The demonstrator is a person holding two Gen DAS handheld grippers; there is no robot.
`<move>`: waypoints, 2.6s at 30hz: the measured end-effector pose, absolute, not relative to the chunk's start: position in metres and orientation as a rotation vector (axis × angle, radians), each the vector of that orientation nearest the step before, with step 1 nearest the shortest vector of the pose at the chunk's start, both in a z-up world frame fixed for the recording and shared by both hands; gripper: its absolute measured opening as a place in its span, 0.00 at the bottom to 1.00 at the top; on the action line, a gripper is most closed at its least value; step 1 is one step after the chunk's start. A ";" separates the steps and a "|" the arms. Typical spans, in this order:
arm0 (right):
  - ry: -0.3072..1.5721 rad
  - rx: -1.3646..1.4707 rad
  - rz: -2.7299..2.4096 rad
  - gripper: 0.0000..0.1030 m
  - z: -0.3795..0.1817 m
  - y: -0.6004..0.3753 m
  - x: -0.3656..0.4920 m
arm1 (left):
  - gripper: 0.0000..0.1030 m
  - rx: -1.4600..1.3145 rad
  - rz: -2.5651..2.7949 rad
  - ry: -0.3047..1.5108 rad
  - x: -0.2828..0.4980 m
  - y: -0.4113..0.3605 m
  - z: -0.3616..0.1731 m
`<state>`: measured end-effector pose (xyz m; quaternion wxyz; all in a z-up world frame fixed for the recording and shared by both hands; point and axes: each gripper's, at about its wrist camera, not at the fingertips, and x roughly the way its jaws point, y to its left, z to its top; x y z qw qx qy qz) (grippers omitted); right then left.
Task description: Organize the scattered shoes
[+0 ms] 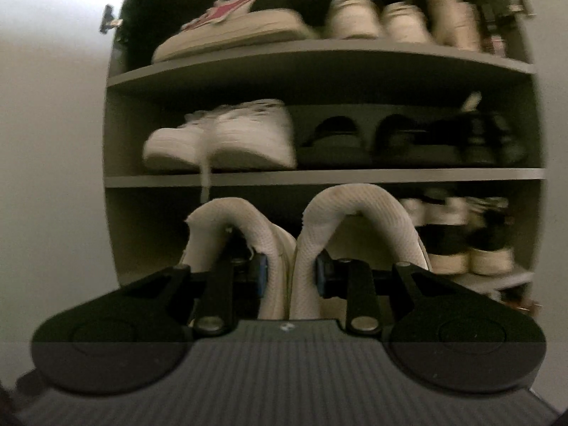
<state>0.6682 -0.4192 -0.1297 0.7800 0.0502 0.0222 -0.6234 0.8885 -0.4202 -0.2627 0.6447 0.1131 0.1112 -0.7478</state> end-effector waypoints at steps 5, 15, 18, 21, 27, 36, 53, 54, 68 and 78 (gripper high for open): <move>0.053 0.110 -1.288 0.29 -0.130 -0.473 0.717 | 1.00 0.279 -1.686 0.360 0.887 -0.419 -0.274; 0.160 0.158 -1.287 0.28 -0.139 -0.571 0.776 | 1.00 0.434 -1.547 0.451 0.879 -0.454 -0.290; 0.162 0.235 -1.325 0.29 -0.138 -0.594 0.781 | 1.00 0.478 -1.512 0.494 0.881 -0.473 -0.304; 0.190 0.284 -1.352 0.29 -0.138 -0.615 0.786 | 1.00 0.491 -1.504 0.553 0.884 -0.489 -0.314; 0.272 0.316 -1.367 0.30 -0.135 -0.634 0.793 | 1.00 0.417 -1.570 0.515 0.868 -0.504 -0.304; 0.308 0.322 -1.312 0.33 -0.136 -0.638 0.788 | 1.00 0.443 -1.524 0.436 0.846 -0.517 -0.284; 0.184 0.026 -1.311 0.84 -0.126 -0.489 0.739 | 1.00 0.393 -1.601 0.372 0.840 -0.493 -0.224; 0.150 0.068 -1.318 0.84 -0.128 -0.476 0.724 | 1.00 0.413 -1.598 0.364 0.839 -0.493 -0.225; 0.177 0.874 -0.977 0.84 -0.220 -0.463 0.656 | 1.00 0.509 -1.570 0.307 0.817 -0.494 -0.223; 0.016 1.008 -0.944 0.66 -0.235 -0.480 0.650 | 1.00 0.562 -1.582 0.291 0.815 -0.498 -0.216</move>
